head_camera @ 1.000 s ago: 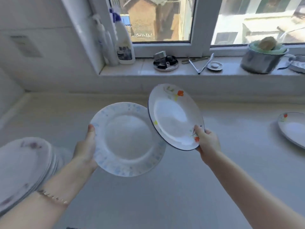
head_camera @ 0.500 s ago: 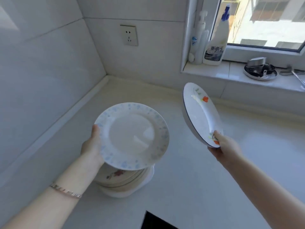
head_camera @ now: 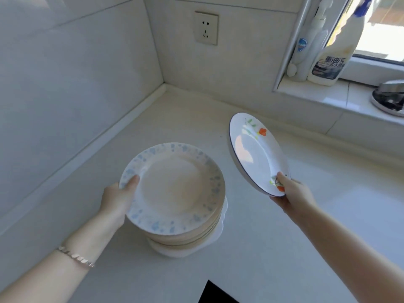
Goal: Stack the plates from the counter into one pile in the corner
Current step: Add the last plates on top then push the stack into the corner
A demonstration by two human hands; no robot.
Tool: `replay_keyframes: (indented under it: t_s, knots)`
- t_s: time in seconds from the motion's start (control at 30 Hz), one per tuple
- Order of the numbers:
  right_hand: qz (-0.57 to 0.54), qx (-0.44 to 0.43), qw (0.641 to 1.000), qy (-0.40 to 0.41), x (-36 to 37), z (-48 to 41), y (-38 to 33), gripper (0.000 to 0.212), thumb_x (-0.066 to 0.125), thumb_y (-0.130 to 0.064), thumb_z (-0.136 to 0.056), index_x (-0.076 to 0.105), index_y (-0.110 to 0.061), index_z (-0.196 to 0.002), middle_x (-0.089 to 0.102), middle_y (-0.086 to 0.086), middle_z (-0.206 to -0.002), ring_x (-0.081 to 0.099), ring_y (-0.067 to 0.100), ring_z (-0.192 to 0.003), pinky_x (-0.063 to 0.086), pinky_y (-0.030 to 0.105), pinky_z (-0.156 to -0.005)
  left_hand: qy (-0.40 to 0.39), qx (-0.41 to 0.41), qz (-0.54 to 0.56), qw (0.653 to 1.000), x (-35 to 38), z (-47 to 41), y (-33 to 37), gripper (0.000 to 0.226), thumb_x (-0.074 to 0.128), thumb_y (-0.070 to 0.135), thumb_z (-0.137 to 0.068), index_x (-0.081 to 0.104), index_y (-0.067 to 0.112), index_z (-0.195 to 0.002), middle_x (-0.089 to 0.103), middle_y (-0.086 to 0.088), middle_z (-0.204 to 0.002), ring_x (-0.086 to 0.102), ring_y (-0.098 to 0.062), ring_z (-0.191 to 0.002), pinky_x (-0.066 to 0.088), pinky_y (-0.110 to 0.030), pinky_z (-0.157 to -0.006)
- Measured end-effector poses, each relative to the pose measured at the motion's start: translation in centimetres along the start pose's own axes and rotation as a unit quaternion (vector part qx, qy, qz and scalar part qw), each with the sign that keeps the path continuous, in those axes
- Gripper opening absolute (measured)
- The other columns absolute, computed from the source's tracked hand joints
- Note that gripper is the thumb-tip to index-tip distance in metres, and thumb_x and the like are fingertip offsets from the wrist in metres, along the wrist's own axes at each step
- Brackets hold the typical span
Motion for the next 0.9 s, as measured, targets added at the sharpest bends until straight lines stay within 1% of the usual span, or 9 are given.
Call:
replay_keyframes:
  t_s: [0.1,0.23,0.43,0.5,0.6,0.67,0.7,0.8,0.9]
  knots:
    - [0.027,-0.001,1.0,-0.005,0.7,0.1,0.2,0.014,0.049,-0.014,-0.095,0.055,-0.007,-0.085,0.055,0.005,-0.078,0.054,0.016,-0.066,0.048,0.015,-0.036,-0.031,0.095,-0.201,0.974,-0.7,-0.5,0.4,0.053,0.05,0.047,-0.089,0.068,-0.001,-0.079,0.067,-0.019,-0.076,0.067,-0.035,-0.086,0.043,-0.034,-0.066]
    - [0.042,-0.002,0.999,-0.012,1.3,0.5,0.3,0.012,0.049,-0.014,-0.095,0.055,-0.004,-0.098,0.057,0.005,-0.079,0.055,0.016,-0.067,0.051,0.017,-0.037,-0.051,0.13,-0.382,0.913,-1.1,-1.3,0.6,0.07,0.032,0.067,-0.085,0.068,0.009,-0.07,0.061,-0.011,-0.065,0.067,-0.031,-0.08,0.044,-0.03,-0.064]
    - [0.044,-0.009,0.999,-0.014,1.5,1.1,0.3,0.02,0.048,-0.014,-0.096,0.053,-0.004,-0.112,0.057,0.005,-0.08,0.056,0.016,-0.069,0.051,0.018,-0.038,-0.02,0.156,-0.459,0.874,-1.2,-0.6,0.8,0.068,0.03,0.065,-0.087,0.068,0.008,-0.089,0.069,-0.015,-0.091,0.065,-0.032,-0.094,0.041,-0.028,-0.068]
    - [0.059,-0.022,0.998,-0.013,1.6,1.3,0.3,0.025,0.047,-0.015,-0.096,0.054,-0.002,-0.116,0.058,0.004,-0.081,0.056,0.016,-0.07,0.052,0.018,-0.039,-0.008,0.162,-0.4,0.902,-1.1,-0.7,0.2,0.057,0.036,0.058,-0.089,0.06,0.008,-0.101,0.067,-0.017,-0.103,0.063,-0.033,-0.098,0.044,-0.033,-0.073]
    - [0.107,-0.049,0.993,-0.019,2.3,1.8,0.2,0.025,0.047,-0.017,-0.096,0.057,-0.005,-0.115,0.058,0.003,-0.079,0.056,0.015,-0.068,0.051,0.019,-0.039,-0.067,0.11,-0.102,0.986,0.3,-0.4,-0.7,0.039,0.044,0.035,-0.095,0.047,0.011,-0.125,0.058,-0.013,-0.124,0.057,-0.031,-0.112,0.042,-0.035,-0.085]
    - [0.142,-0.068,0.987,-0.031,3.5,2.5,0.1,0.018,0.046,-0.016,-0.096,0.057,-0.007,-0.106,0.057,0.004,-0.076,0.054,0.015,-0.065,0.049,0.021,-0.04,-0.091,0.072,0.071,0.991,1.4,0.2,-1.0,0.038,0.043,0.024,-0.096,0.045,0.018,-0.134,0.056,-0.007,-0.129,0.055,-0.024,-0.113,0.043,-0.036,-0.094]
    - [0.161,-0.082,0.983,-0.033,4.2,2.9,0.1,0.016,0.046,-0.016,-0.096,0.057,-0.006,-0.101,0.055,0.004,-0.073,0.053,0.016,-0.064,0.048,0.019,-0.037,-0.086,0.066,0.113,0.988,1.6,0.5,-1.1,0.038,0.044,0.02,-0.096,0.047,0.02,-0.134,0.057,-0.003,-0.127,0.055,-0.02,-0.111,0.043,-0.035,-0.096]
    - [0.229,-0.127,0.964,-0.042,6.6,3.4,0.2,0.017,0.045,-0.015,-0.095,0.056,-0.002,-0.091,0.051,0.006,-0.067,0.052,0.016,-0.057,0.042,0.015,-0.03,-0.079,0.055,0.162,0.982,1.7,1.0,-1.1,0.037,0.044,0.015,-0.094,0.054,0.021,-0.129,0.061,0.002,-0.122,0.058,-0.018,-0.108,0.045,-0.031,-0.092]
    - [0.287,-0.138,0.946,-0.068,9.0,3.8,0.8,0.022,0.044,-0.017,-0.095,0.057,-0.001,-0.09,0.053,0.006,-0.067,0.056,0.018,-0.055,0.049,0.021,-0.034,-0.083,0.034,0.176,0.98,1.6,1.1,-1.1,0.039,0.044,0.015,-0.094,0.052,0.022,-0.131,0.06,0.004,-0.121,0.057,-0.017,-0.109,0.045,-0.03,-0.09]
Point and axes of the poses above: each hand's wrist, its own z-axis away from the middle knuckle, its own x-axis out of the palm, y = z × x, the point moved 4 cm from there along -z, towards the middle knuckle
